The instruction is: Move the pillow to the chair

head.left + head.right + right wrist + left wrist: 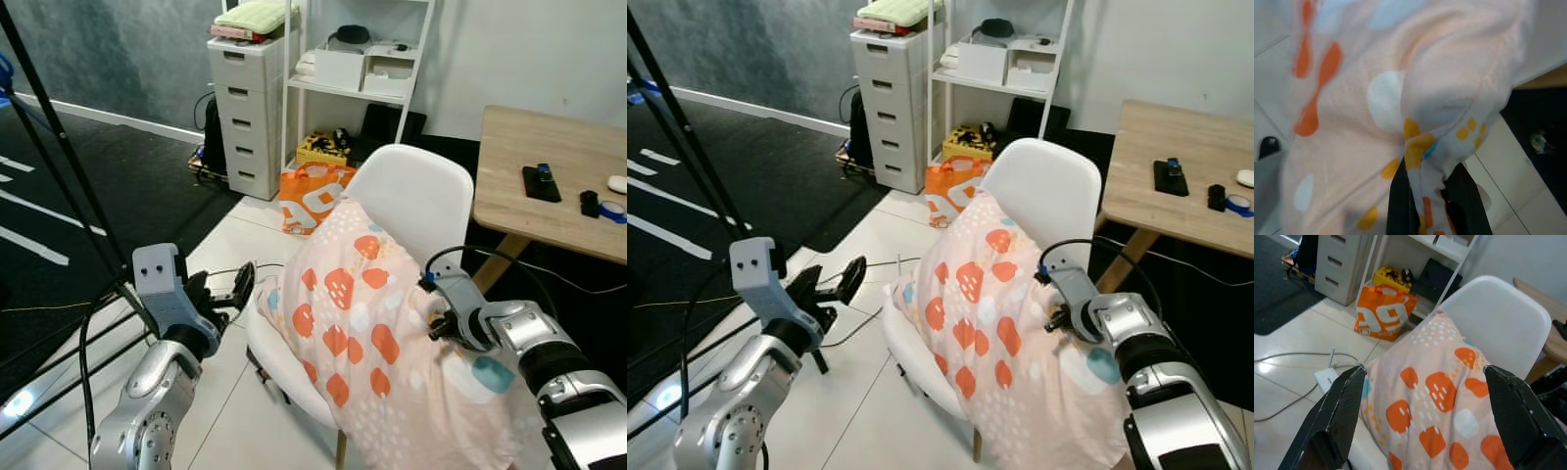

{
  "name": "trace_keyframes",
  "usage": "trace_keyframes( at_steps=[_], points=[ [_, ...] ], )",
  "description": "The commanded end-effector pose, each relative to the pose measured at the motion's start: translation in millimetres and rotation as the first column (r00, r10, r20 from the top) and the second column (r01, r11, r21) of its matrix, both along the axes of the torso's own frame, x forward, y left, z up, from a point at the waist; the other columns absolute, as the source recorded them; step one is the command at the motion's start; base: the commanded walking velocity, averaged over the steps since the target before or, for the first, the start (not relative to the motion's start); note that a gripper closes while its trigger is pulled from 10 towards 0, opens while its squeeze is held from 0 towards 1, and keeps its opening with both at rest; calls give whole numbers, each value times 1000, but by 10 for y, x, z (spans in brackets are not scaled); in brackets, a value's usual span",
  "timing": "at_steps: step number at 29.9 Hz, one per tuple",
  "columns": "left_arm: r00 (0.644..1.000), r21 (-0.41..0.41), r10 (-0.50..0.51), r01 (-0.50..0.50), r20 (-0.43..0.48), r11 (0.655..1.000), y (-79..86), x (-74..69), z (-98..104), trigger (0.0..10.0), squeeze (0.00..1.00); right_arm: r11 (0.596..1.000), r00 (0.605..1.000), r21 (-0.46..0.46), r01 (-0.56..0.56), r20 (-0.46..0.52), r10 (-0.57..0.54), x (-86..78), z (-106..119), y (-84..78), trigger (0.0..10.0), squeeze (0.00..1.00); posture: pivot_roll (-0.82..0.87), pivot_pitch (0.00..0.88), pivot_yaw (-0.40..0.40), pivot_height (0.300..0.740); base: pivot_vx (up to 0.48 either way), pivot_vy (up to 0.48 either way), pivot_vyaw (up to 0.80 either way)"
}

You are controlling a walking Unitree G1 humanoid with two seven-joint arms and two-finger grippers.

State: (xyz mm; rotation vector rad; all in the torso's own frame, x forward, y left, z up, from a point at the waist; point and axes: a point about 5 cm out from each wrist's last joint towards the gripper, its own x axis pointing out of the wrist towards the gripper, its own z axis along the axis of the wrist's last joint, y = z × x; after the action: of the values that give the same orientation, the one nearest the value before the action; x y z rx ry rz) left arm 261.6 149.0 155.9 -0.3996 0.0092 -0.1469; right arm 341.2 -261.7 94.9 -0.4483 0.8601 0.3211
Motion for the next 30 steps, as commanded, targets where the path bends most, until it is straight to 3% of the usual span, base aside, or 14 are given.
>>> trace_keyframes(
  at_steps=[1, 2, 5, 6, 10, 16, 18, 21, 24, 26, 27, 28, 30],
  points=[
    [1000, 7, -11, 11, 8, 1000, 19, -11, 42, 10000, 0, 998, 999, -55, 37, 34, -36, 13, 63, -138, 10000, 0, -187, 70, 26, 740, 0, 0, 0],
    [1000, 7, -11, 11, 8, 1000, 19, -11, 42, 10000, 0, 998, 999, -55, 37, 34, -36, 13, 63, -138, 10000, 0, -187, 70, 26, 740, 0, 0, 0],
    [1000, -6, -8, 8, 7, 1000, 65, -22, 71, 10000, 0, 969, 989, -196, 150, 46, -143, -141, 87, -576, 10000, 0, -184, 86, 38, 740, 0, 0, 0],
    [1000, -6, -8, 8, 7, 1000, 65, -22, 71, 10000, 0, 969, 989, -196, 150, 46, -143, -141, 87, -576, 10000, 0, -184, 86, 38, 740, 0, 0, 0],
    [1000, -14, -9, 9, -2, 1000, 91, -42, 77, 10000, 0, 913, 969, -325, 247, 82, -233, -295, 206, -961, 10000, 0, -178, 94, 46, 740, 0, 0, 0],
    [1000, -14, -13, 13, -6, 1000, 96, -51, 90, 10000, 0, 855, 950, -417, 310, 151, -272, -365, 357, -1193, 10000, 0, -170, 101, 55, 740, 0, 0, 0],
    [1000, -14, -18, 18, -9, 1000, 103, -60, 99, 10000, 0, 827, 942, -455, 329, 218, -255, -358, 448, -1266, 10000, 0, -169, 109, 64, 740, 0, 0, 0],
    [1000, -14, -20, 20, -11, 1000, 106, -64, 101, 10000, 0, 823, 939, -461, 333, 239, -246, -349, 472, -1275, 10000, 0, -169, 109, 64, 740, 0, 0, 0],
    [999, -17, -31, 31, -21, 999, 92, -67, 103, 10000, 0, 909, 934, -289, 300, 284, -218, -189, 408, -1020, 10000, 0, -167, 113, 72, 740, 0, 0, 0],
    [999, -17, -31, 31, -21, 999, 92, -67, 103, 10000, 0, 909, 934, -289, 300, 284, -218, -189, 408, -1020, 10000, 0, -167, 113, 72, 740, 0, 0, 0],
    [999, -18, -34, 33, -22, 999, 87, -66, 107, 10000, 0, 935, 936, -227, 274, 287, -205, -137, 382, -916, 10000, 0, -167, 114, 75, 740, 0, 0, 0],
    [999, -18, -34, 33, -22, 999, 87, -66, 107, 10000, 0, 935, 936, -227, 274, 287, -205, -137, 382, -916, 10000, 0, -167, 114, 75, 740, 0, 0, 0],
    [999, -21, -39, 38, -22, 999, 81, -66, 115, 10000, 0, 988, 954, -31, 153, 267, -139, 4, 318, -564, 10000, 0, -165, 116, 77, 740, 0, 0, 0]
  ],
)
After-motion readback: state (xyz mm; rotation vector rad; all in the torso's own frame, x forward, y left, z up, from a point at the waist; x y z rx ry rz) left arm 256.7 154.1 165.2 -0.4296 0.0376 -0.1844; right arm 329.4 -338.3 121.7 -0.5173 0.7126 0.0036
